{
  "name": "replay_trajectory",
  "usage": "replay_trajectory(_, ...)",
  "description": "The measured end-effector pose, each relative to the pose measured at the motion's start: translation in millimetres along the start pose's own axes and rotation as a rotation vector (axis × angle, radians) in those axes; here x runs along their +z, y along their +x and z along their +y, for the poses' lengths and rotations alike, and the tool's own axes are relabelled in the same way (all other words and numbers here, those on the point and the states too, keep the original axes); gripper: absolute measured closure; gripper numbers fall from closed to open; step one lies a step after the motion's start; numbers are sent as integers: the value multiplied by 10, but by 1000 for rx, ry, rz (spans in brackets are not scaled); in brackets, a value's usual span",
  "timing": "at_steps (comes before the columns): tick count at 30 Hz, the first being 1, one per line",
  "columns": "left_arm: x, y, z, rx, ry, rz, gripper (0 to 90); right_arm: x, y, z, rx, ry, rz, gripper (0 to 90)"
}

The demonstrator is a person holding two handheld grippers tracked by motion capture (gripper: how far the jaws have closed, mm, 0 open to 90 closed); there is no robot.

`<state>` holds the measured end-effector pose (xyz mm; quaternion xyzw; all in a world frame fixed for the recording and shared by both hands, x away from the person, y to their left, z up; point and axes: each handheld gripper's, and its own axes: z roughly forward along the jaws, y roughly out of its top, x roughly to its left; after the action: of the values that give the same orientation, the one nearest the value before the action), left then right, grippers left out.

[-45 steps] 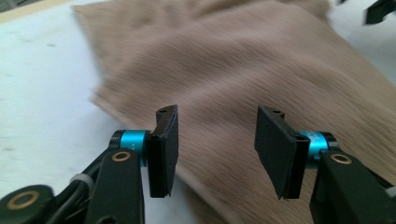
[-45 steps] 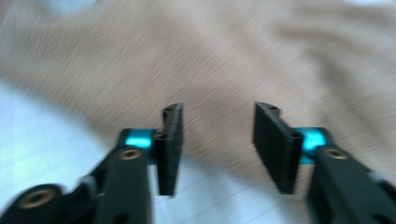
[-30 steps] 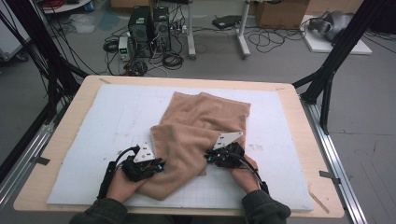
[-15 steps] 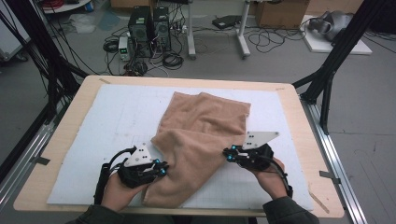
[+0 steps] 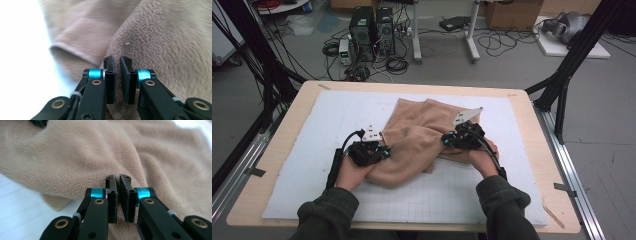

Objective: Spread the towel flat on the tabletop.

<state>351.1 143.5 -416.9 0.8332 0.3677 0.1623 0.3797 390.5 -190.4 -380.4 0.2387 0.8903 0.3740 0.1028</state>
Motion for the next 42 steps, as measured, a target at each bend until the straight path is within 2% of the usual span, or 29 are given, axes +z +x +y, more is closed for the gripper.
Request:
replay_trajectory(1, 48, 50, -9, -17, -7, 14, 830, 92, -51, -10, 21, 1, -2, 850)
replay_trajectory(2, 90, 91, -21, -17, -7, 35, 831, 177, -94, -23, 38, 11, -5, 850)
replay_trajectory(4, 145, 150, -41, -61, -17, 25, 829, 322, -156, -59, 64, 18, -1, 849)
replay_trajectory(7, 90, 123, -30, -46, -25, 42, 786, 404, -184, -88, 95, 19, 10, 841)
replay_trajectory(10, -58, 87, -21, -30, -54, 49, 676, 304, -155, -72, 75, 8, -12, 799)
replay_trajectory(12, -189, 55, -25, -20, -86, 41, 639, 187, -113, -67, 59, -5, -13, 769)
replay_trajectory(14, -315, 0, -30, 10, -101, 40, 601, 68, -57, -80, 47, -30, -17, 740)
replay_trajectory(16, -411, -68, -40, 36, -105, 11, 561, -47, 1, -118, 41, -47, -39, 699)
replay_trajectory(19, -514, -210, -86, 73, -118, -38, 520, -222, 94, -206, 50, -102, -47, 648)
replay_trajectory(23, -522, -408, -169, 118, -100, -109, 439, -357, 275, -342, 49, -158, -26, 627)
replay_trajectory(27, -416, -542, -281, 175, -56, -138, 420, -253, 496, -443, 5, -124, 23, 600)
replay_trajectory(29, -328, -546, -315, 185, -17, -148, 432, -158, 562, -456, -6, -86, 41, 584)
replay_trajectory(31, -246, -526, -328, 205, 17, -147, 560, -62, 602, -453, -7, -86, 61, 577)
replay_trajectory(33, -179, -491, -320, 197, 27, -159, 671, 52, 633, -441, -26, -65, 66, 570)
replay_trajectory(35, -156, -463, -288, 184, 10, -147, 791, 184, 642, -442, -21, -49, 82, 558)
replay_trajectory(37, -161, -463, -254, 170, -10, -135, 823, 302, 647, -445, -12, -23, 80, 554)
replay_trajectory(39, -187, -476, -234, 161, -35, -143, 827, 387, 644, -435, -2, -25, 83, 573)
replay_trajectory(41, -236, -471, -219, 148, -68, -155, 829, 430, 647, -412, -11, -33, 72, 660)
replay_trajectory(42, -268, -456, -213, 126, -85, -160, 832, 439, 641, -407, -11, -39, 80, 736)
